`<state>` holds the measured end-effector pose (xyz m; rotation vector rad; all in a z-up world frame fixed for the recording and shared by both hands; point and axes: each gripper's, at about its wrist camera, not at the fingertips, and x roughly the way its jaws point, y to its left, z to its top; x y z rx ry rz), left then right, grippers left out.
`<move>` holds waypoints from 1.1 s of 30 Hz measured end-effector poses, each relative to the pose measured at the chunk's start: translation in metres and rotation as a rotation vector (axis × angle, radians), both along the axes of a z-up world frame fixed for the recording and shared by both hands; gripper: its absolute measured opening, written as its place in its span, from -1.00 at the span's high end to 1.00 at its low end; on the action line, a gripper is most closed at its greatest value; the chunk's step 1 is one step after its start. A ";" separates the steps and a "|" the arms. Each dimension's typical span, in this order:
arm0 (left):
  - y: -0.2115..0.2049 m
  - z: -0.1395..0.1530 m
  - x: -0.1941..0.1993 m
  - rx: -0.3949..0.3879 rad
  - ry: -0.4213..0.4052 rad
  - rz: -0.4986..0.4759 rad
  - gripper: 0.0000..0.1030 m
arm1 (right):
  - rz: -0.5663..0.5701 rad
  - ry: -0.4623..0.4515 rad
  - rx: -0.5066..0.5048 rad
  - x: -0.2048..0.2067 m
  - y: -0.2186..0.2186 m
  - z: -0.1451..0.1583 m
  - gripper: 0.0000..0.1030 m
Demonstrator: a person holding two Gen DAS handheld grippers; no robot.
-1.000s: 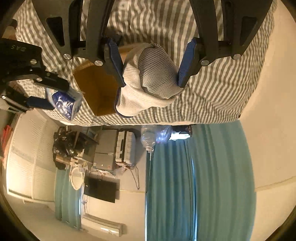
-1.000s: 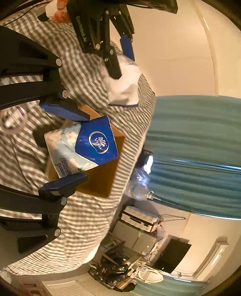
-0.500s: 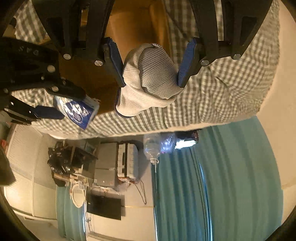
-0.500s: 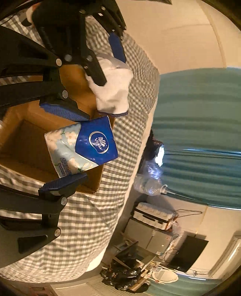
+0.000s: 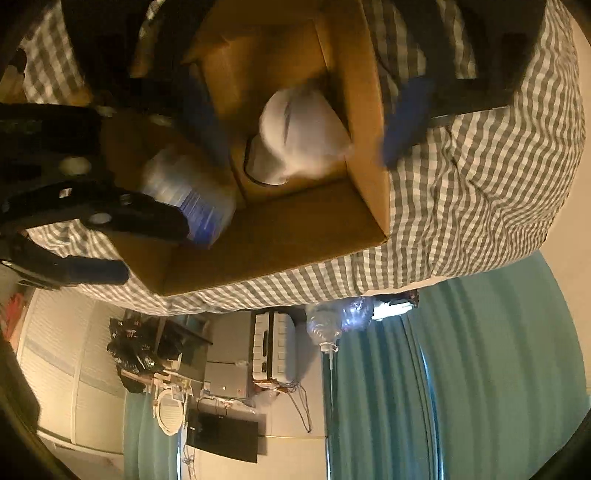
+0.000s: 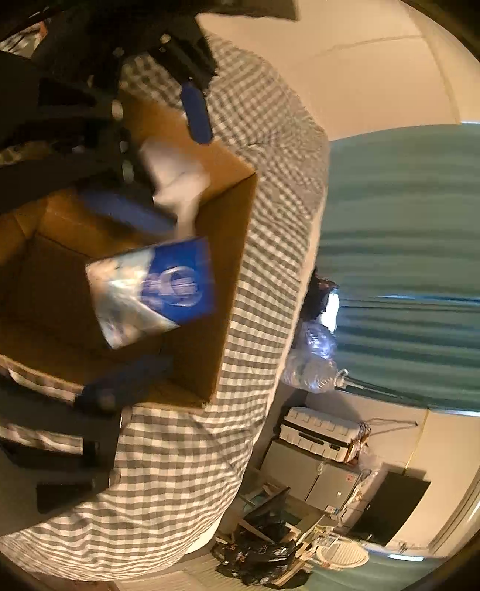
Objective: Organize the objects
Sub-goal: 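Carry the sock and tissue pack into the cardboard box and release both, then grasp the black object with the left gripper while the right gripper grasps the tape roll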
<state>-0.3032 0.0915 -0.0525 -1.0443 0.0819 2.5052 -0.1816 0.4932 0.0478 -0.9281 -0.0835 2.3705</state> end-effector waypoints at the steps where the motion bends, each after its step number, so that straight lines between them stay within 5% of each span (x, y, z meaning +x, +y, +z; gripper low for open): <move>1: -0.002 0.005 0.006 0.009 0.008 0.002 -0.91 | 0.004 0.016 -0.009 0.006 -0.006 0.006 -0.60; 6: -0.028 0.038 0.037 0.044 0.017 0.026 -0.94 | 0.018 0.077 0.043 0.042 -0.043 0.049 -0.69; 11: -0.053 0.066 0.067 -0.026 0.024 0.073 -0.94 | 0.093 0.064 0.075 0.085 -0.095 0.079 -0.73; 17: -0.081 0.081 0.122 -0.093 0.066 0.121 -0.95 | 0.145 0.005 0.122 0.133 -0.148 0.074 -0.74; 26: -0.089 0.045 0.191 -0.045 0.039 0.144 -0.95 | 0.148 -0.074 0.075 0.167 -0.176 0.012 -0.74; 33: -0.073 -0.008 0.200 -0.039 -0.053 0.124 -0.96 | 0.118 -0.120 0.053 0.163 -0.177 -0.055 -0.74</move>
